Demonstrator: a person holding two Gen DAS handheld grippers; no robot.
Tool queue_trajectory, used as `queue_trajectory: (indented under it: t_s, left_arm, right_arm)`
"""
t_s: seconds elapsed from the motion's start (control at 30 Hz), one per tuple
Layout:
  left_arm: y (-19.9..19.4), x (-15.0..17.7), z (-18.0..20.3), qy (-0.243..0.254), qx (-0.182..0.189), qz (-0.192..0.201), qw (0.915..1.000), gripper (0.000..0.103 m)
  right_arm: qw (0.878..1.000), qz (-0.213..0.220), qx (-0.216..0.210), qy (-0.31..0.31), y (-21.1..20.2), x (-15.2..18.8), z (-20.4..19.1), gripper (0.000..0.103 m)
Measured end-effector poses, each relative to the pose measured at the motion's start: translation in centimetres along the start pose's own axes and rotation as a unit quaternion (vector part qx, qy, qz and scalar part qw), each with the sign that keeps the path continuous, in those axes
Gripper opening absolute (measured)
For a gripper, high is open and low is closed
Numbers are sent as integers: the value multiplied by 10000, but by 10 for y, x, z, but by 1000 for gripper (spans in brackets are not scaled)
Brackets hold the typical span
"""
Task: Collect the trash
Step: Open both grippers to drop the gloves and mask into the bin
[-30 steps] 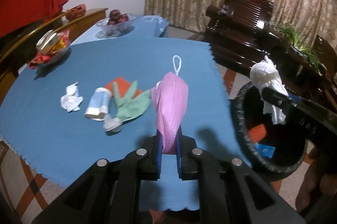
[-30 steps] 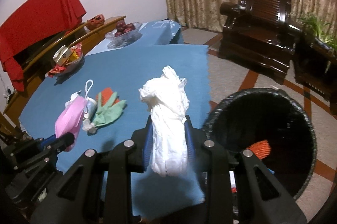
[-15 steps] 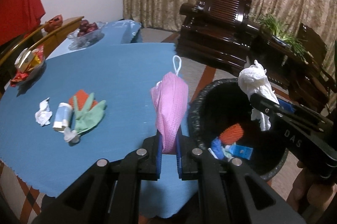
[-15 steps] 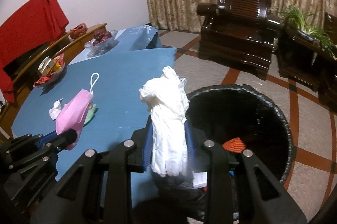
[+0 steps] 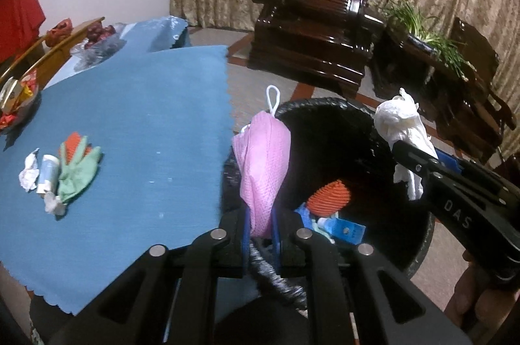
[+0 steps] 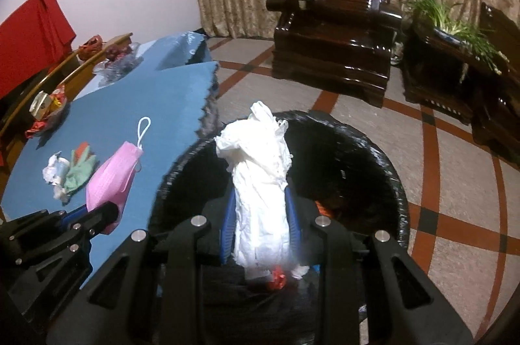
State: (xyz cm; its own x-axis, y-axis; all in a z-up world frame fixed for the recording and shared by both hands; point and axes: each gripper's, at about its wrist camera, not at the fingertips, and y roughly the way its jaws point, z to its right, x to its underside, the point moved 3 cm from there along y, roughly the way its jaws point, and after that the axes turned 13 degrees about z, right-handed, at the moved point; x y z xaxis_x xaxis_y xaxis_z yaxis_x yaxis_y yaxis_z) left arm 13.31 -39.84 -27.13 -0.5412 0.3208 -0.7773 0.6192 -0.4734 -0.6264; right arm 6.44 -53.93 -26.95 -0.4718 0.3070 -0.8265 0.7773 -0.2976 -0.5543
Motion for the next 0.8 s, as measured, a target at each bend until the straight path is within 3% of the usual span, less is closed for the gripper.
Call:
queue_trajectory:
  t_s: [0.23,0.33,0.4,0.5,0.8]
  left_arm:
    - [30,16,22,-2,55,-218,9997,11]
    - [39,21,28,88,80,-241,9996,13]
    - [45,22,33,165,141,-272,9994,26]
    - [48,24,36,285,147,-257,9992,45]
    - [32,20,7,293,-21,-114,9995,48]
  right_arm:
    - [9996,-204,101,143,18,17,27,27]
    - [9993,-294,164,152,28,22,35,33]
    - [9989,-364,182,221,33,25,39,45]
    - [9985,-408,201,307,35,28,42,45]
    - [9976,-421,340,421,19,35,47,45]
